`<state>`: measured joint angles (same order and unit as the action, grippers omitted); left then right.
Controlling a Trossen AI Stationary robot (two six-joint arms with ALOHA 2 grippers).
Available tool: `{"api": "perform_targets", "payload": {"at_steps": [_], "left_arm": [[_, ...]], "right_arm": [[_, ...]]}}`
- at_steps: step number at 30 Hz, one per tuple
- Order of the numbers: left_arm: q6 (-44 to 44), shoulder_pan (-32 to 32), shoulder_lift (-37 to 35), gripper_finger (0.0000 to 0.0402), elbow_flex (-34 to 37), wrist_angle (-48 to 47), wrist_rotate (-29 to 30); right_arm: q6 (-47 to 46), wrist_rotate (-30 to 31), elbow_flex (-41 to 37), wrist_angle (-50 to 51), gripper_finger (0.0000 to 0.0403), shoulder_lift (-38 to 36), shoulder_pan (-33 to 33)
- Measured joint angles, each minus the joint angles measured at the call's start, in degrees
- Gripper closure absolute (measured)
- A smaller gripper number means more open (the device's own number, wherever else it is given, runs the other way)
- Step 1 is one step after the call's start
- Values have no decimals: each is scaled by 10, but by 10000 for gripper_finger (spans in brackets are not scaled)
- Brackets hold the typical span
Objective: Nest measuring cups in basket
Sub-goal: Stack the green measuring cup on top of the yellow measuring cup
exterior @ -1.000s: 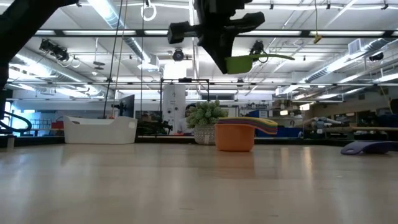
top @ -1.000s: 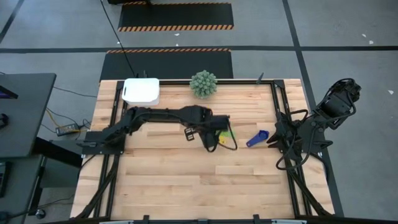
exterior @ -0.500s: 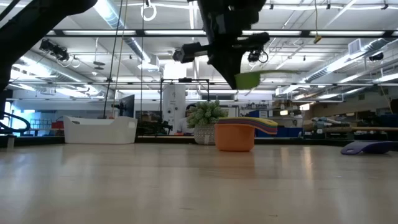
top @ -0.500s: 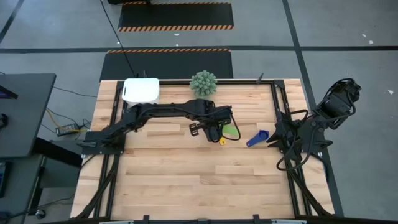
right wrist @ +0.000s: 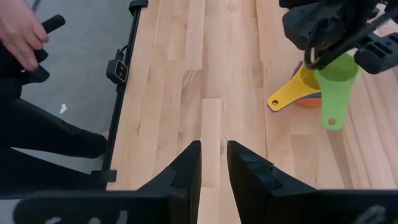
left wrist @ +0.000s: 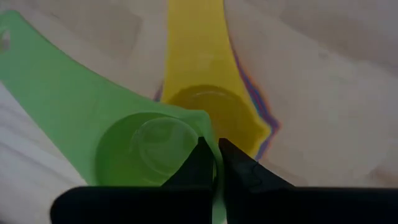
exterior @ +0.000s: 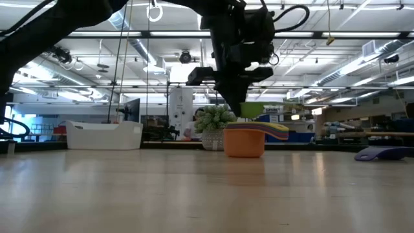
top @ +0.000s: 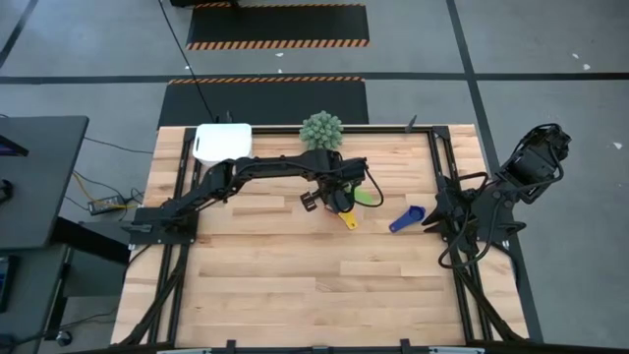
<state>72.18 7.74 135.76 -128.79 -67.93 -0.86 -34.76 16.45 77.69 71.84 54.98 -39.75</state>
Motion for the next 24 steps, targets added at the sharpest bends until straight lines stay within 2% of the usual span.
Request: {"api": "perform_targets", "payload": {"at_steps": [10,18,24], "left_arm": [[-29,-2,0,389,0,-13,-26],[-136,1,0,351,0,-13,-51],[-167,1,0,339,0,-13,-51]], "right_arm": [[7,0,0,0,319,0,0],[9,0,0,0,319,0,0],[9,0,0,0,319,0,0]]}}
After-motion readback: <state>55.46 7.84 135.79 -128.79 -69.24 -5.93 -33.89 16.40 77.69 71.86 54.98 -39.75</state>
